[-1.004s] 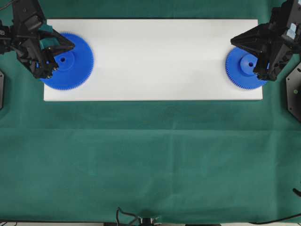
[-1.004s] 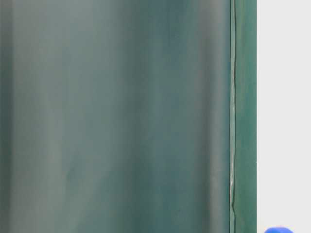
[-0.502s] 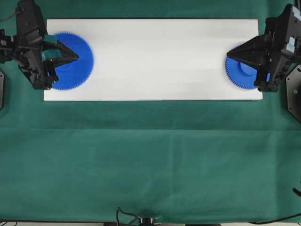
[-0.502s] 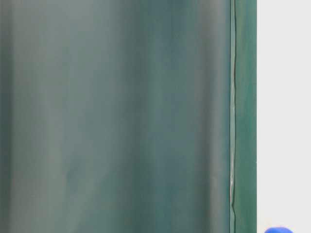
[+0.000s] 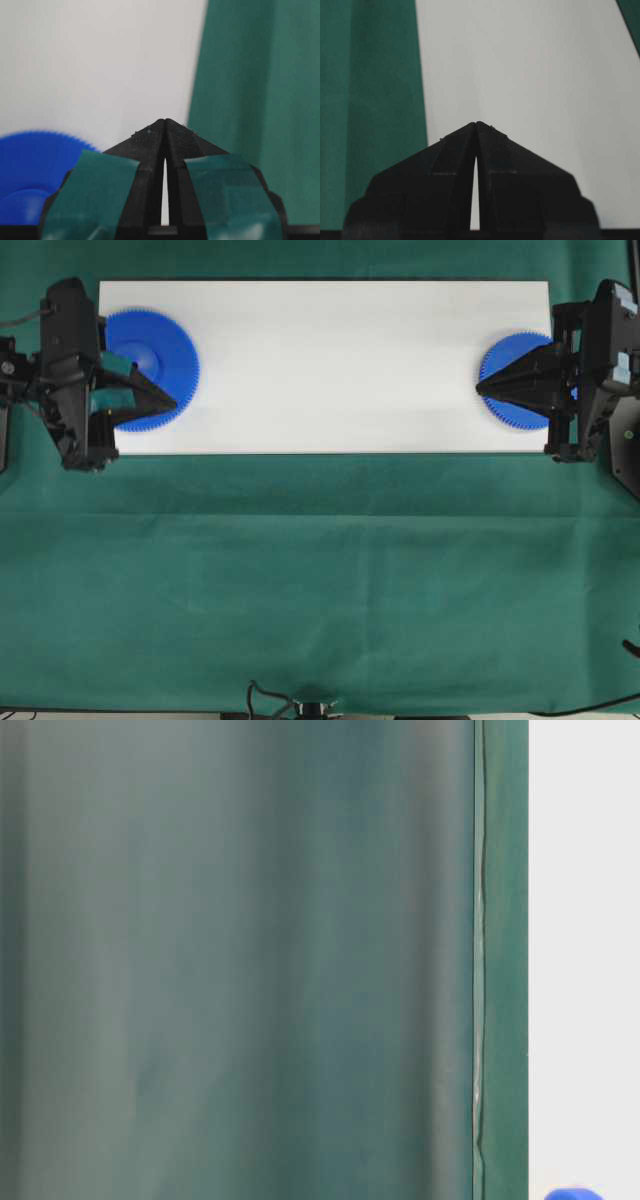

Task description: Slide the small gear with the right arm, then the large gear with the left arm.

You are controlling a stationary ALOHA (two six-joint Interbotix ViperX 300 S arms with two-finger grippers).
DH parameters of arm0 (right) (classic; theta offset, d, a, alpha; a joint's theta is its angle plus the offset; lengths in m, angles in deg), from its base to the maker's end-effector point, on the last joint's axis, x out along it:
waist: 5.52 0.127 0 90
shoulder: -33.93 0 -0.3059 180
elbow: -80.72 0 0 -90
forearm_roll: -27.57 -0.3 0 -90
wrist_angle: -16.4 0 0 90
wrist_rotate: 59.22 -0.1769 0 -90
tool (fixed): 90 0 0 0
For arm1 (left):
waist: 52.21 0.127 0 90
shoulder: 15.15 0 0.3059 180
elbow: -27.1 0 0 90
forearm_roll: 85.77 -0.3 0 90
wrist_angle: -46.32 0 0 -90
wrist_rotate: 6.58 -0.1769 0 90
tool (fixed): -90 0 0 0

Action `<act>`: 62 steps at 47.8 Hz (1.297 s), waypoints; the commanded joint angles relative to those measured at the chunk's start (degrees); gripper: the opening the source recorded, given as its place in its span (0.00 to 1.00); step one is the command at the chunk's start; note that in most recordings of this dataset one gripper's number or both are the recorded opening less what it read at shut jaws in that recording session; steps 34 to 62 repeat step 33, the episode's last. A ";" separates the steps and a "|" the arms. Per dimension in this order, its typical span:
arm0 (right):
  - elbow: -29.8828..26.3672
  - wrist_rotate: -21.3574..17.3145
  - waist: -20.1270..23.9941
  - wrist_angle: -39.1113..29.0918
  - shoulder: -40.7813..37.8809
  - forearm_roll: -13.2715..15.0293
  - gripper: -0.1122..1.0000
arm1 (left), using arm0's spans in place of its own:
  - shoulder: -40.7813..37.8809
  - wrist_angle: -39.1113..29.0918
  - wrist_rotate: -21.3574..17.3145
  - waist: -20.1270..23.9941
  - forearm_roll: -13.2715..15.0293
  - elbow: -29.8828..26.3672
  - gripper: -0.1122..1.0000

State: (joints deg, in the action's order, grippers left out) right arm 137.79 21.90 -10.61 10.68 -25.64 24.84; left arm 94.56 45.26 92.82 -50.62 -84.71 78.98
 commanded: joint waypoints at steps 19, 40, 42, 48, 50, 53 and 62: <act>-1.85 0.09 4.39 1.85 -0.09 -0.18 0.57 | 0.44 3.52 -0.09 -4.83 -0.09 -1.41 0.10; -1.93 0.09 5.71 1.85 0.00 -0.18 0.57 | 0.44 4.31 -0.09 -5.71 -0.09 -1.41 0.10; -1.93 0.09 5.71 1.85 0.00 -0.18 0.57 | 0.44 4.31 -0.09 -5.71 -0.09 -1.41 0.10; -1.93 0.09 5.71 1.85 0.00 -0.18 0.57 | 0.44 4.31 -0.09 -5.71 -0.09 -1.41 0.10; -1.93 0.09 5.71 1.85 0.00 -0.18 0.57 | 0.44 4.31 -0.09 -5.71 -0.09 -1.41 0.10; -1.93 0.09 5.71 1.85 0.00 -0.18 0.57 | 0.44 4.31 -0.09 -5.71 -0.09 -1.41 0.10; -1.93 0.09 5.71 1.85 0.00 -0.18 0.57 | 0.44 4.31 -0.09 -5.71 -0.09 -1.41 0.10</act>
